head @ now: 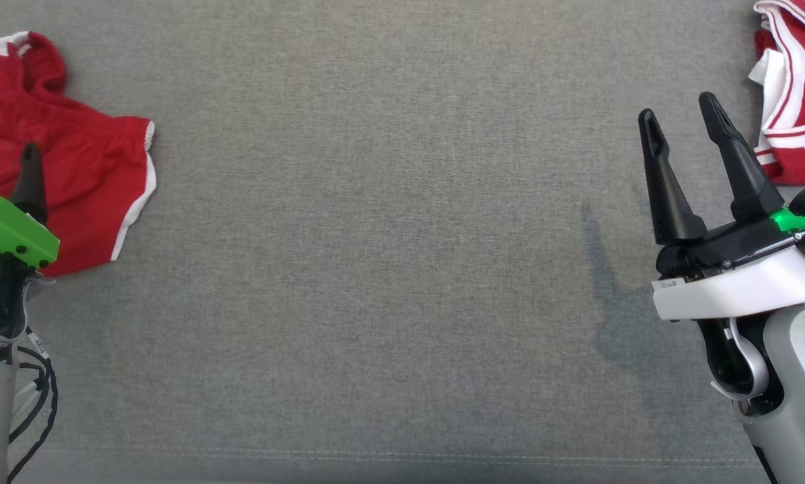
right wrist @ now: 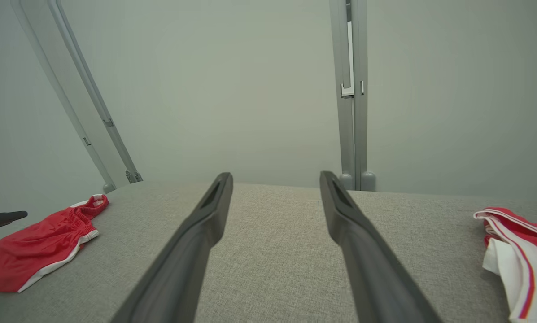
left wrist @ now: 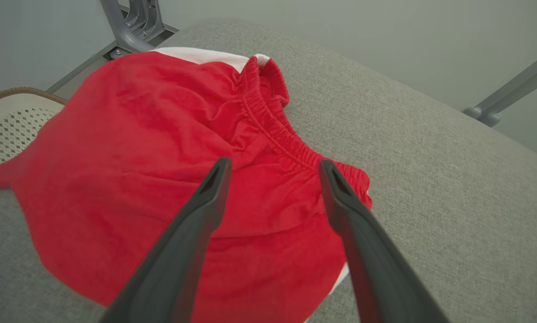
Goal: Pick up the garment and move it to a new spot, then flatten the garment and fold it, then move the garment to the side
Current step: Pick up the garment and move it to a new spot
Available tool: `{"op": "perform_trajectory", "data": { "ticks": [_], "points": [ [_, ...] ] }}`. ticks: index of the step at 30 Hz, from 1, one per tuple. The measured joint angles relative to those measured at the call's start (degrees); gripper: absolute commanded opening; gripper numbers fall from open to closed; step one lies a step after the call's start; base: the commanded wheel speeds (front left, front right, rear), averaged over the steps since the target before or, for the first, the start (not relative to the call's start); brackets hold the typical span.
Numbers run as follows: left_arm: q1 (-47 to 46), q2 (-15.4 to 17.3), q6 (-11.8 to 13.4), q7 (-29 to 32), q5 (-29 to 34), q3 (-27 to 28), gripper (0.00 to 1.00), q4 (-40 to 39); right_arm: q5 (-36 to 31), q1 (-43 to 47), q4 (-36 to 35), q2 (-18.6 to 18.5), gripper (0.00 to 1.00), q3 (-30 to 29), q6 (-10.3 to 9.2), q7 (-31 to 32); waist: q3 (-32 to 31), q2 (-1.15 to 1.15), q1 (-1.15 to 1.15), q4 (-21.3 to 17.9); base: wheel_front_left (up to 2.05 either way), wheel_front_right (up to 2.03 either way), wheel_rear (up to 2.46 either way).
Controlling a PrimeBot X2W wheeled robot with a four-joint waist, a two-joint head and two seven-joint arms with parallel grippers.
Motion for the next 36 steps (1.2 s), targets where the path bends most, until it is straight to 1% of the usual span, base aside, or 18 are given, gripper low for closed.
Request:
{"op": "perform_trajectory", "data": {
  "ticks": [4,6,10,14,20,21,22,23,24,28,30,34,36],
  "points": [
    [-1.6,-0.1,0.0,1.5,-0.2,-0.1,1.00,3.1,0.0,-1.2,0.3,0.2,1.00,0.0,0.09,-0.2,2.0,0.00,0.00,-2.4,0.00,0.00,0.00],
    [-1.9,-0.2,0.0,2.9,-0.2,-1.2,1.00,5.1,0.0,-1.5,0.7,0.3,1.00,-0.2,0.10,-0.5,2.8,0.00,0.00,-3.5,0.00,0.00,0.00],
    [-2.2,-1.9,0.0,5.0,-0.8,-2.6,1.00,8.2,0.0,-1.6,1.5,0.2,1.00,-0.9,0.09,-0.8,3.9,0.00,0.00,-5.0,0.00,0.00,0.00],
    [-4.2,-1.6,-0.1,6.5,-0.9,-3.3,1.00,9.8,-0.1,-1.6,2.1,0.3,1.00,-1.0,0.09,-0.8,4.4,0.00,0.00,-5.6,0.00,0.00,0.00],
    [-5.9,-1.2,-0.6,10.8,-1.2,-5.1,1.00,12.5,-0.1,-2.0,2.9,0.3,1.00,-0.9,0.48,-1.0,4.1,0.00,0.00,-5.4,0.00,0.00,0.00],
    [-6.6,-1.0,-0.7,12.3,-1.2,-5.7,1.00,13.4,-0.1,-2.2,3.2,0.4,1.00,-0.8,0.49,-1.0,4.0,0.00,0.00,-5.3,0.00,0.00,0.00],
    [-6.9,-0.8,-0.9,12.9,-1.2,-5.8,0.57,13.7,0.0,-2.3,3.4,0.4,1.00,-0.8,0.49,-1.0,3.9,0.00,0.00,-5.3,0.00,0.00,0.00],
    [-7.0,-0.7,-0.9,13.2,-1.1,-5.9,0.35,14.0,0.0,-2.4,3.6,0.4,1.00,-0.8,0.49,-1.0,3.9,0.00,0.00,-5.3,0.00,0.00,0.00],
    [-7.0,-0.4,-0.9,13.5,-1.1,-6.2,0.00,14.4,0.0,-2.4,3.8,0.4,1.00,-0.8,0.51,-1.0,3.8,0.00,0.00,-5.4,0.00,0.00,0.00],
    [-7.4,0.3,-1.7,14.4,-1.0,-6.7,0.00,15.7,0.0,-2.4,4.5,0.5,1.00,-0.7,0.65,-1.1,3.5,0.00,0.00,-5.5,0.00,0.00,0.00],
    [-7.5,0.2,-1.7,13.6,-0.9,-6.7,0.00,16.1,0.0,-2.4,5.3,0.6,1.00,-0.5,0.68,-1.4,3.2,0.00,0.00,-5.6,0.00,0.00,0.00],
    [-7.5,-0.2,-3.2,11.6,0.2,-6.9,0.00,16.9,0.0,-2.4,6.1,0.8,1.00,-0.5,0.68,-1.5,2.2,0.00,0.00,-5.7,0.00,0.00,0.00],
    [-7.5,-0.6,-3.9,10.6,0.7,-7.2,0.00,17.1,0.0,-2.4,6.5,0.9,1.00,-0.5,0.98,-1.8,1.6,0.00,0.00,-5.7,0.00,0.00,0.00]
  ]
}}
